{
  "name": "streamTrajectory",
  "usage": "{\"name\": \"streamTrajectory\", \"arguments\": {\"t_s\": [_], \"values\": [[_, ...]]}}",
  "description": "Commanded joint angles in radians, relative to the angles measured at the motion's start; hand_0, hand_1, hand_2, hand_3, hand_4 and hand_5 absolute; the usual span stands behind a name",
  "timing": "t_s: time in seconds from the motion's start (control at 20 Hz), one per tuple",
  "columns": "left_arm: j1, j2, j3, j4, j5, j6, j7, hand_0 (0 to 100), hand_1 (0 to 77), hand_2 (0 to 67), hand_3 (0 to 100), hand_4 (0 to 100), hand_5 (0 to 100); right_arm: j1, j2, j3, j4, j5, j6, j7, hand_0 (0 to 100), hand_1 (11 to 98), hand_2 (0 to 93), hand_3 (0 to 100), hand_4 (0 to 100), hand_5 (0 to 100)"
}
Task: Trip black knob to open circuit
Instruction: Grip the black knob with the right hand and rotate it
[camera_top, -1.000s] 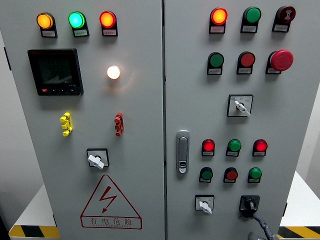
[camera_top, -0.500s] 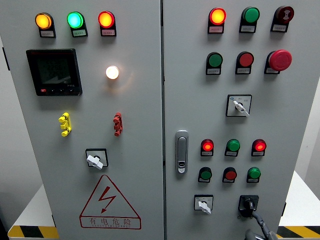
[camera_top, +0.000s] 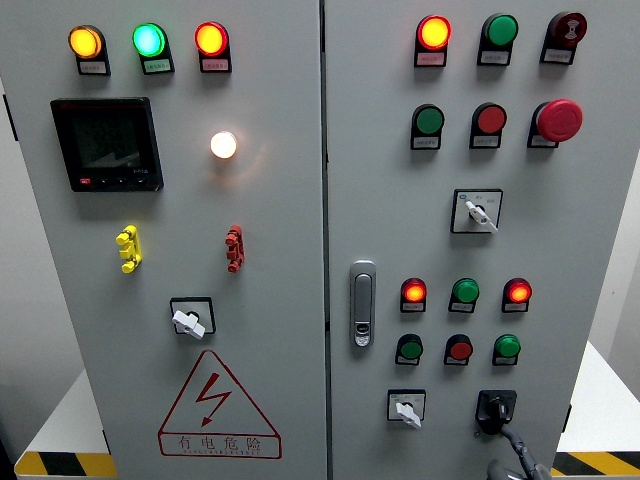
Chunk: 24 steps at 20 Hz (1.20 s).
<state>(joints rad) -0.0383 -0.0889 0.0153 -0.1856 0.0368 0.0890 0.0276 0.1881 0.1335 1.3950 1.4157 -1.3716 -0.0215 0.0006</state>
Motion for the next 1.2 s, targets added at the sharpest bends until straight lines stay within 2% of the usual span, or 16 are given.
{"name": "streamTrajectory", "arguments": {"t_s": [0.0,1.15], "values": [[0.0,0.0,0.0,0.0,0.0,0.0,0.0,0,0.0,19.5,26,10,9,0.002,0.0,-0.008,0.0,0.0,0.002,-0.001,97,50.3,0.0,92,98,100],[0.0,0.0,0.0,0.0,0.0,0.0,0.0,0,0.0,19.4,26,10,9,0.027,0.0,-0.021,0.0,-0.001,0.002,-0.017,97,50.4,0.0,92,98,100]]}}
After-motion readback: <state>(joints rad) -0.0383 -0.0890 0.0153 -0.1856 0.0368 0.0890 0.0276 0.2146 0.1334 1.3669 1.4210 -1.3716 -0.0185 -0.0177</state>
